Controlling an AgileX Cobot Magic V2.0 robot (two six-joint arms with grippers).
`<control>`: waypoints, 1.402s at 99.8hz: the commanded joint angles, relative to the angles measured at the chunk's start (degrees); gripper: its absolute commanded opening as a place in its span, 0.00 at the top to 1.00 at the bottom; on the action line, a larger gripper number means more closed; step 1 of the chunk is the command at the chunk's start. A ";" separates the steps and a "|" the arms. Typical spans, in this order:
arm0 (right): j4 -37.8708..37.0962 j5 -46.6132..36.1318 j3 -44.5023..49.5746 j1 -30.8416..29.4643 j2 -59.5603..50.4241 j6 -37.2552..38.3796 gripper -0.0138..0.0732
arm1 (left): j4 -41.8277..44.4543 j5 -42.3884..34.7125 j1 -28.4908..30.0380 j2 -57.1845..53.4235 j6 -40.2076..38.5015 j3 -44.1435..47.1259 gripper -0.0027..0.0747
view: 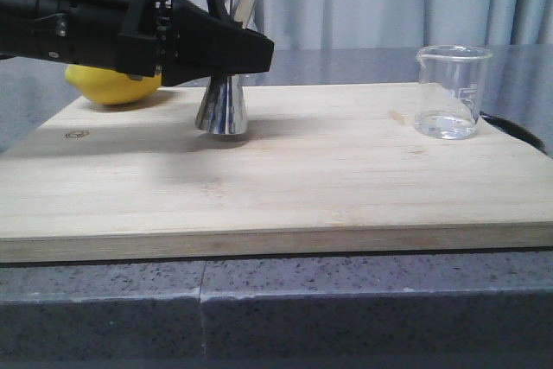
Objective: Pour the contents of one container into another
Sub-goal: 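Lower the filled jigger onto the board with the left gripper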
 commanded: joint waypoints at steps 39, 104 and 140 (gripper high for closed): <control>-1.40 -2.28 -1.57 0.07 -0.35 0.05 0.15 | -4.20 5.07 0.31 -2.09 0.24 -1.17 0.77; -1.40 -2.28 -1.57 0.07 -0.35 0.05 0.15 | -1.95 2.86 0.31 -2.09 0.24 -1.17 0.77; -1.40 -2.28 -1.57 0.07 -0.35 0.05 0.15 | -0.74 2.27 0.31 -2.09 0.13 -1.17 0.77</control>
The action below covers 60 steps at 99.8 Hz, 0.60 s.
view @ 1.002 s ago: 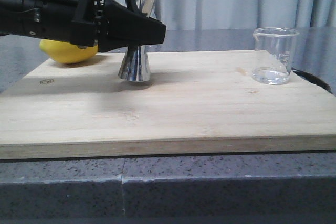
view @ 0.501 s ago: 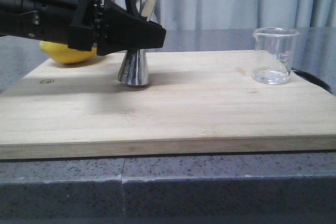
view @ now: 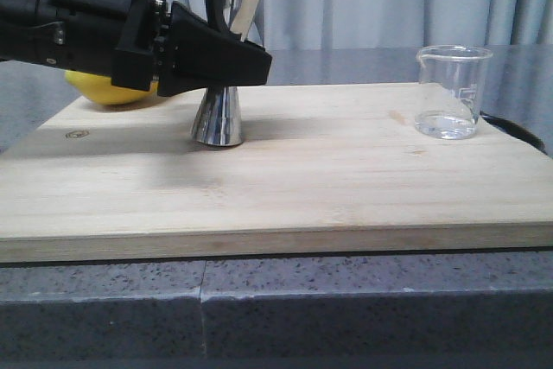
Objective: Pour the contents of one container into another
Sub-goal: 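Lower the filled jigger onto the board with the left gripper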
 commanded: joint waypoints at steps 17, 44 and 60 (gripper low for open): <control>-1.40 -2.28 -1.57 0.07 -0.35 0.05 0.15 | -2.33 2.41 0.21 -2.09 0.05 -1.17 0.77; -1.50 -2.28 -1.57 0.07 -0.35 0.05 0.15 | -2.20 1.63 0.21 -2.09 0.05 -1.17 0.72; -1.50 -2.28 -1.57 0.07 -0.35 0.05 0.15 | -2.20 1.62 0.21 -2.09 0.05 -1.17 0.62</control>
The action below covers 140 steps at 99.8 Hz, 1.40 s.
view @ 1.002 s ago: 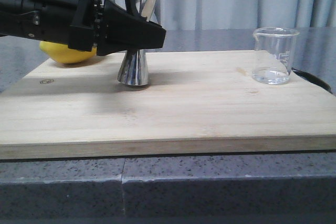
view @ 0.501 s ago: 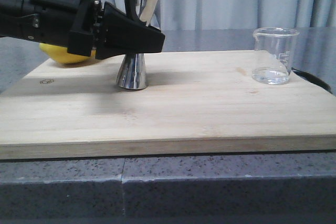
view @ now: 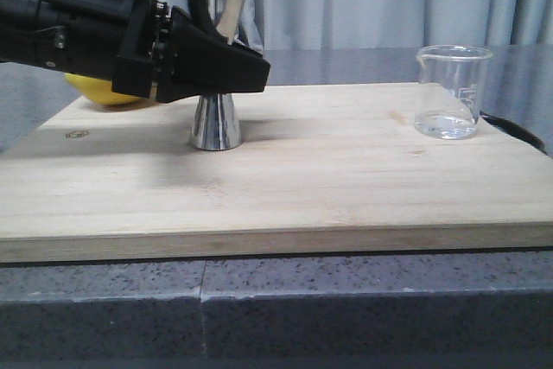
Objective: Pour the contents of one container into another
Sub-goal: 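Lower the filled jigger onto the board with the left gripper, then open the left gripper and withdraw it from the jigger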
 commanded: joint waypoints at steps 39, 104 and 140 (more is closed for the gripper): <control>-1.50 -2.28 -1.57 0.07 -0.35 0.05 0.15 | -2.93 2.98 0.21 -2.09 -0.19 -1.17 0.47; -1.50 -2.28 -1.57 0.07 -0.35 0.05 0.15 | 28.10 -14.86 0.21 -21.72 -36.14 -1.17 0.27; 6.54 5.75 -3.53 0.29 -0.35 0.05 0.15 | 66.80 -16.41 0.21 -39.96 -81.30 -1.17 0.27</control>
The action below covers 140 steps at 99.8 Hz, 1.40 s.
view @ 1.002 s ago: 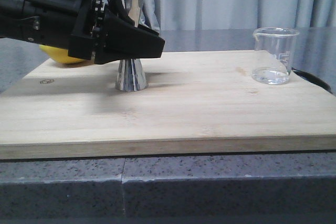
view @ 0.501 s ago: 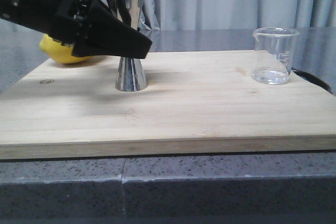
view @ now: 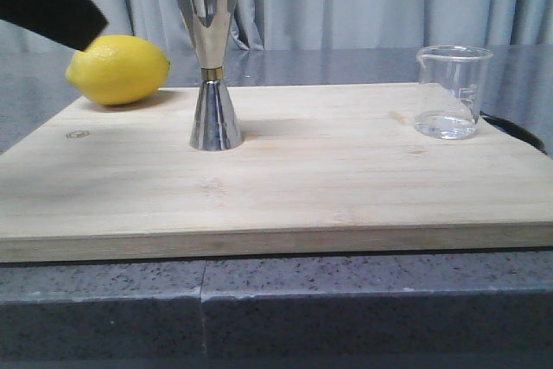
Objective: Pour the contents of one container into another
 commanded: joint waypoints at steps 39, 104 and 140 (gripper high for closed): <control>24.89 32.85 -13.83 0.07 -0.35 -25.58 0.16 | 35.67 6.72 0.21 -24.44 -48.96 -1.30 0.27; 26.79 39.40 -19.46 0.07 -12.91 -31.72 0.16 | 50.63 4.80 0.21 -35.13 -75.15 3.85 0.27; 26.09 40.28 -19.46 0.07 -13.65 -31.72 0.57 | 50.51 4.58 0.21 -35.13 -75.15 3.91 0.69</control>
